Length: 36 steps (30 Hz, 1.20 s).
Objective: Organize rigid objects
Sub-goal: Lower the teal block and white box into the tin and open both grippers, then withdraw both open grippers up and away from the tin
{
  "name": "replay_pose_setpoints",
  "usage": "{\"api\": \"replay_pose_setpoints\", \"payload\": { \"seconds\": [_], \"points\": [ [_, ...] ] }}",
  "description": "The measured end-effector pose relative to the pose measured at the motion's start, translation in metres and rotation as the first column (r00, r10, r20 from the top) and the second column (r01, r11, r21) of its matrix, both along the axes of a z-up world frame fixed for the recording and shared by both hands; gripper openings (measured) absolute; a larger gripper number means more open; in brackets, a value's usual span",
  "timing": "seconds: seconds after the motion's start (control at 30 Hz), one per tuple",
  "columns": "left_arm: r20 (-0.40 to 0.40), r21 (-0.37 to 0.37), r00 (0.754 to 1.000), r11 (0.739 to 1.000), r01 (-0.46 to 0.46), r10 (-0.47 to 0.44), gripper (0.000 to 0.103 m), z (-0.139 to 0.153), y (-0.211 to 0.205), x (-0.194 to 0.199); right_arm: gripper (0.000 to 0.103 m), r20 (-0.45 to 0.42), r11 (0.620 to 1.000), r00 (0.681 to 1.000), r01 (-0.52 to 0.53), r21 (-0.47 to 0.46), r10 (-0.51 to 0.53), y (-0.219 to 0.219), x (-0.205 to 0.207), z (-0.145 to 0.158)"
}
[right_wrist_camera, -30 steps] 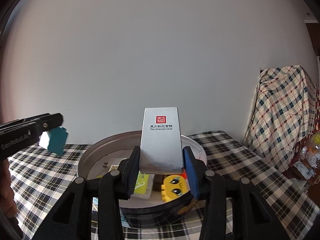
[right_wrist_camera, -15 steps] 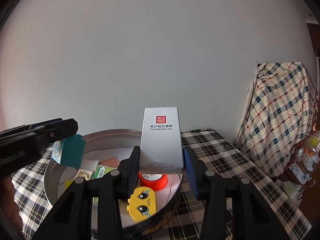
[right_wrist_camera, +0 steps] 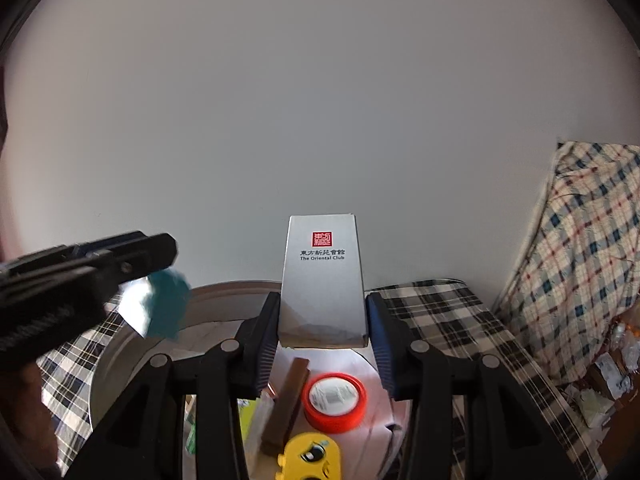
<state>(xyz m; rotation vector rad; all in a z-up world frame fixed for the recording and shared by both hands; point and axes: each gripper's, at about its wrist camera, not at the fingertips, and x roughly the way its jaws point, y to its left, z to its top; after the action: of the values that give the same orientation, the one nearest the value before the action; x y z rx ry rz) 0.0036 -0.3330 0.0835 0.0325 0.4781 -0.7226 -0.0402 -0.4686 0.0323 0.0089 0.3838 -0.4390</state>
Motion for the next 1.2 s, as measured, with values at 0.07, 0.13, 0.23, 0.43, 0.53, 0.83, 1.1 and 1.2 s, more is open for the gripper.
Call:
{"api": "replay_pose_setpoints", "payload": {
  "seconds": [0.07,0.13,0.23,0.43,0.53,0.83,1.1,1.2],
  "points": [
    [-0.021,-0.003,1.000,1.000,-0.004,0.004,0.022,-0.002,-0.003,0.004,0.045,-0.021,1.000,1.000,-0.007,0.005,0.007,-0.002,0.008,0.003],
    [-0.020,0.020,1.000,1.000,-0.014,0.014,0.022,-0.004,-0.008,0.007,0.045,-0.046,1.000,0.999,-0.015,0.005,0.015,-0.002,0.017,0.005],
    [-0.052,0.070,0.997,0.997,-0.045,0.049,0.022,-0.012,-0.018,0.015,0.045,-0.124,0.996,0.991,-0.045,0.082,0.055,-0.009,0.034,0.003],
    [-0.095,0.162,0.990,0.983,-0.084,0.100,0.022,-0.032,-0.024,0.028,0.046,-0.309,0.990,0.947,-0.051,0.132,0.090,-0.011,0.067,-0.018],
    [-0.073,0.192,0.990,0.976,-0.104,0.120,0.022,-0.037,-0.024,0.028,0.046,-0.344,0.984,0.931,-0.067,0.165,0.121,-0.011,0.075,-0.028],
    [-0.057,0.165,0.984,0.974,-0.158,0.169,0.094,-0.028,-0.007,0.020,0.078,-0.321,0.967,0.935,-0.068,0.245,0.148,-0.020,0.066,-0.029],
    [-0.044,0.188,0.983,0.968,-0.167,0.178,0.103,-0.022,-0.003,0.007,0.086,-0.318,0.983,0.945,-0.022,0.182,0.080,-0.013,0.039,-0.022],
    [-0.064,0.196,0.981,0.966,-0.169,0.184,0.103,-0.025,-0.001,0.007,0.086,-0.320,0.983,0.945,0.000,0.183,0.060,-0.014,0.030,-0.026]
  ]
}}
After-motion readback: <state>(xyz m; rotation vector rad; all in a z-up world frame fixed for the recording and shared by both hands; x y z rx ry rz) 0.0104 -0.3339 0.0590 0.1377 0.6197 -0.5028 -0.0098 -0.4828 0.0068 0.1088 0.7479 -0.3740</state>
